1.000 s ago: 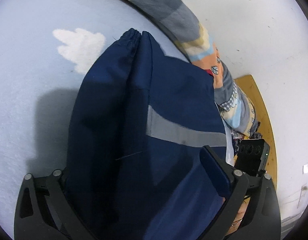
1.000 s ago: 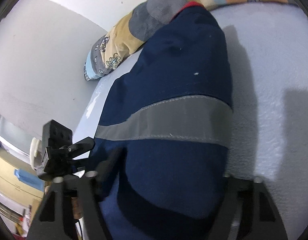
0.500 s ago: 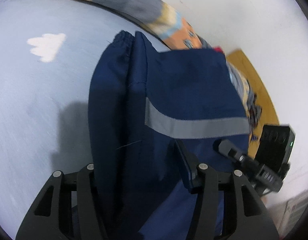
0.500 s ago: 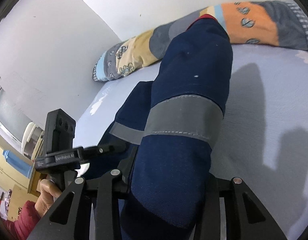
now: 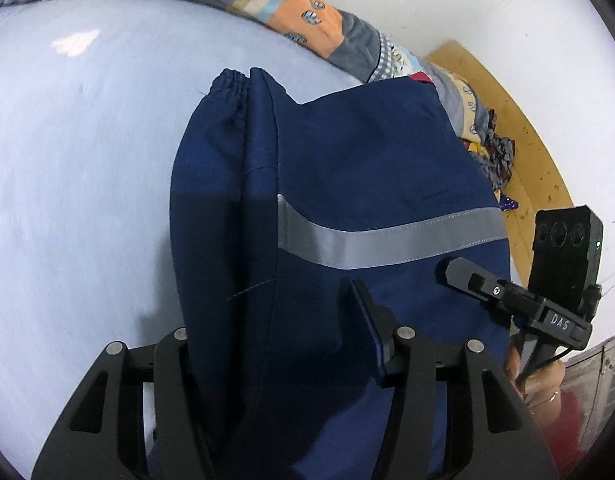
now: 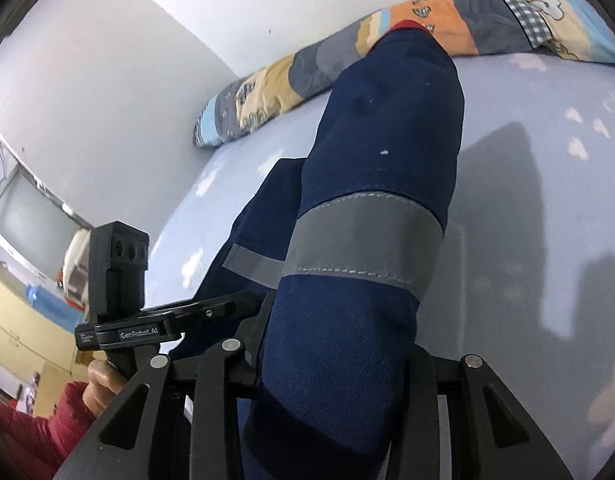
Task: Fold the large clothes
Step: 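Lay the folded end down by the red collar and press it flat, then open both grippers and lift them off the folded navy bundle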
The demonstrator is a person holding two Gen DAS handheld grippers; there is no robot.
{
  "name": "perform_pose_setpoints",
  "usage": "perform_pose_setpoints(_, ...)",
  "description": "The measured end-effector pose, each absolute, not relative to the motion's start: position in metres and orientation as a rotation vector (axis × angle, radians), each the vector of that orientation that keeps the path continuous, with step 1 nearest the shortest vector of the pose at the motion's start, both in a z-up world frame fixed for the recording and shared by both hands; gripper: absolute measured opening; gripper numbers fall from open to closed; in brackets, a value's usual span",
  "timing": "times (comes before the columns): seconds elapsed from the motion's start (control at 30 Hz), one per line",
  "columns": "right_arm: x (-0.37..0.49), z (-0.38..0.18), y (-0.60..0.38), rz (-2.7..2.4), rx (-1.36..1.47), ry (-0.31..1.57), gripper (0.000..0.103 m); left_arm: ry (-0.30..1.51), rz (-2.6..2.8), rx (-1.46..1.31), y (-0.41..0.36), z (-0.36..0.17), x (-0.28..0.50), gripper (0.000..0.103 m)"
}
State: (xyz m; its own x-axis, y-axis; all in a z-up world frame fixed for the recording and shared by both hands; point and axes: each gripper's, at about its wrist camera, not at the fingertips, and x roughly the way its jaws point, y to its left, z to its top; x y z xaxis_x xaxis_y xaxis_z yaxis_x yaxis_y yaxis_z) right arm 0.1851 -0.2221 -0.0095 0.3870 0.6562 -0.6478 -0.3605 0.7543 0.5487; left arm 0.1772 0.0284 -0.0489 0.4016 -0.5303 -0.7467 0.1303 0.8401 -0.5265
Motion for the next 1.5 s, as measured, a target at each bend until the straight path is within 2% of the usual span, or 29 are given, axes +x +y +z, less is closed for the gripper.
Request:
perform_pose_setpoints(0.2,0.203,-0.037,-0.229,0.578,0.301,1.046,0.038,1.088,-0.347,-0.362,0.008,-0.072,0.197,0.055)
perform_pose_setpoints(0.27,0.213,-0.052,-0.236,0.526,0.318,1.101,0.043,1.094,-0.332,-0.370,0.006,-0.074,0.200,0.059)
perform_pose_setpoints(0.4,0.213,-0.068,-0.254,0.459,0.345,1.196,0.064,1.103,-0.299,-0.356,0.007,-0.075,0.200,0.070)
perform_pose_setpoints(0.47,0.204,-0.063,-0.267,0.418,0.336,1.175,0.066,1.087,-0.268,-0.318,0.011,-0.070,0.195,0.076)
perform_pose_setpoints(0.53,0.190,-0.056,-0.284,0.377,0.323,1.154,0.069,1.056,-0.208,-0.276,0.019,-0.063,0.188,0.078)
perform_pose_setpoints(0.7,0.125,-0.026,-0.301,0.285,0.245,1.000,0.064,0.936,-0.037,-0.117,0.041,-0.043,0.161,0.080)
perform_pose_setpoints(0.8,0.079,-0.019,-0.276,0.337,0.135,0.918,0.050,0.856,0.103,0.057,0.040,-0.032,0.139,0.080)
perform_pose_setpoints(0.83,0.068,-0.020,-0.265,0.364,0.112,0.906,0.042,0.832,0.081,0.058,0.040,-0.027,0.127,0.080)
perform_pose_setpoints(0.9,0.043,-0.029,-0.248,0.398,0.063,0.906,0.034,0.791,0.021,0.051,0.034,-0.017,0.102,0.080)
perform_pose_setpoints(1.03,0.018,-0.047,-0.221,0.399,-0.013,0.931,0.033,0.704,-0.095,0.113,0.001,-0.014,0.044,0.080)
perform_pose_setpoints(1.17,0.025,-0.063,-0.218,0.359,-0.070,0.976,0.030,0.810,-0.115,0.239,-0.014,-0.055,0.041,0.081)
perform_pose_setpoints(1.23,0.030,-0.064,-0.215,0.344,-0.061,0.985,0.030,0.831,-0.098,0.297,-0.010,-0.077,0.047,0.084)
perform_pose_setpoints(1.27,0.030,-0.066,-0.215,0.341,-0.059,0.989,0.030,0.822,-0.094,0.281,-0.004,-0.079,0.049,0.094)
perform_pose_setpoints(1.3,0.031,-0.067,-0.215,0.339,-0.056,0.994,0.029,0.812,-0.070,0.272,0.001,-0.078,0.050,0.096)
perform_pose_setpoints(1.5,0.026,-0.065,-0.225,0.342,0.015,0.999,0.028,0.803,0.000,0.212,0.028,-0.060,0.046,0.095)
